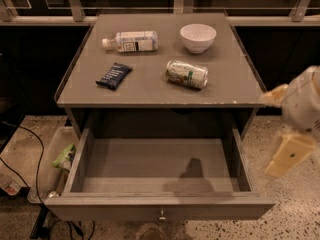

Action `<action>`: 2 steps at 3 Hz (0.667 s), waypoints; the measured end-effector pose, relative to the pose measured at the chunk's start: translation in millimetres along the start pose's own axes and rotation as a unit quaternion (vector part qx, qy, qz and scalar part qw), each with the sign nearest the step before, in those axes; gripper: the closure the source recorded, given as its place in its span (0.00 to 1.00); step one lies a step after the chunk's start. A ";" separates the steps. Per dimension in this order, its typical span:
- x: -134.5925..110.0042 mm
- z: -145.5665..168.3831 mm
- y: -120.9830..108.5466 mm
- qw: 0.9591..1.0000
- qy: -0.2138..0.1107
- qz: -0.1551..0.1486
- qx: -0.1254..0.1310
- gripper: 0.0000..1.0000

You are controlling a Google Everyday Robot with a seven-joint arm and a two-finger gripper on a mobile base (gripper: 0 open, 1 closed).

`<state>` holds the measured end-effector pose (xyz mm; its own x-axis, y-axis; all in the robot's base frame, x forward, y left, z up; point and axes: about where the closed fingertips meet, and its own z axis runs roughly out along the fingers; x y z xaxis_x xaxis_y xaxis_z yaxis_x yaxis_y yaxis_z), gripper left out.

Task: Close top drawer

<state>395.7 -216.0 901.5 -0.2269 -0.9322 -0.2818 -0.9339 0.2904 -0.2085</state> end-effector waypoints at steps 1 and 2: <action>15.6 50.3 32.5 0.999 -0.009 0.009 -0.032 0.36; 18.7 55.3 37.6 0.999 -0.005 0.010 -0.037 0.60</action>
Offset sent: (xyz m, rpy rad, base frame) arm -0.0155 0.0045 -0.0453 0.0286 0.0434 0.0040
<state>371.6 -210.6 836.6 -0.2437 -0.9241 -0.2942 -0.9473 0.2918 -0.1320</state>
